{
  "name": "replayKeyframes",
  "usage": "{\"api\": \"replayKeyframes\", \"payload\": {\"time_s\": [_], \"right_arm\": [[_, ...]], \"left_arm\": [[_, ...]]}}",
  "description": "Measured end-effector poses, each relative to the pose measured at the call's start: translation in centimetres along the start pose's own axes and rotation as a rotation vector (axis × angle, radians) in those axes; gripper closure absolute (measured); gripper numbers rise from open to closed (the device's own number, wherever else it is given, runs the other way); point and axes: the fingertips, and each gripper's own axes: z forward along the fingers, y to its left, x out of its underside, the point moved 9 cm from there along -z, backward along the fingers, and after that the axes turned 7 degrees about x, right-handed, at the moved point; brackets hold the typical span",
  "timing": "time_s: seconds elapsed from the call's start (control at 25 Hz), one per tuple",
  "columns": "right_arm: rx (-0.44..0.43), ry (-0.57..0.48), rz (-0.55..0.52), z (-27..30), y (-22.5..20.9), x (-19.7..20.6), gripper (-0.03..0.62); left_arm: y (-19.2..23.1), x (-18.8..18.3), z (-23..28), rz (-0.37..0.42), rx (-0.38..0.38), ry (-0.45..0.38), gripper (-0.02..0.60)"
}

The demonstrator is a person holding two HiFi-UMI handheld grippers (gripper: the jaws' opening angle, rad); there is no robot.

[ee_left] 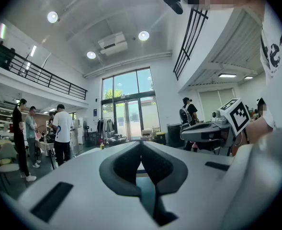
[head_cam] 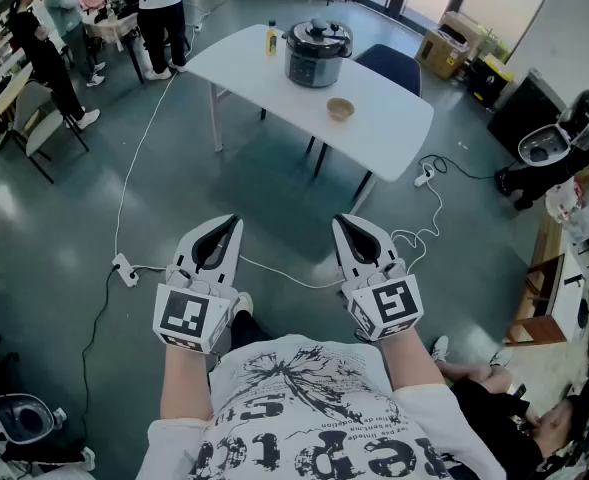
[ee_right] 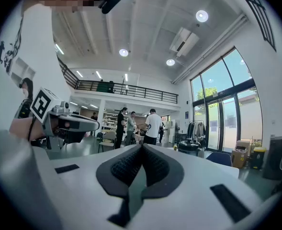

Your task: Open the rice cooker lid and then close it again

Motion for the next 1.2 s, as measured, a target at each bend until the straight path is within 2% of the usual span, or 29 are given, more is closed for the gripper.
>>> {"api": "replayKeyframes", "payload": {"time_s": [0.36,0.56,0.64,0.68,0.76,0.8,0.96,1.2], "right_arm": [[0.007,-0.007,0.01,-0.5,0.8,1.3,0.582],[0.028,0.002,0.037,-0.6,0.2,1.0,0.58],[0.011,-0.018,0.059,-0.6,0.0,1.0,0.579],[-0.012,-0.028,0.071,-0.5,0.0,1.0,0.523],[-0.047,-0.045,0.097,0.2,-0.4,0.8,0.085],[-0.042,-0.051,0.1,0.6,-0.8,0.6,0.014],[0.002,-0.051,0.073,2.8,-2.1,0.1,-0.004],[0.002,-0.04,0.084,11.2,-2.5,0.7,-0.003]], "left_arm": [[-0.7,1.2,-0.7,0.01,-0.004,-0.018,0.568],[-1.0,0.8,0.0,0.003,0.01,-0.022,0.568],[-1.2,0.8,0.2,0.005,0.016,-0.023,0.568],[-1.3,0.6,0.4,0.008,0.018,-0.02,0.568],[-1.4,0.2,0.9,0.012,0.023,-0.012,0.568],[-1.4,0.0,1.3,0.014,0.026,-0.008,0.568],[0.1,-0.4,2.9,0.023,0.028,-0.003,0.568],[7.5,1.8,6.5,0.017,0.032,0.006,0.568]]}}
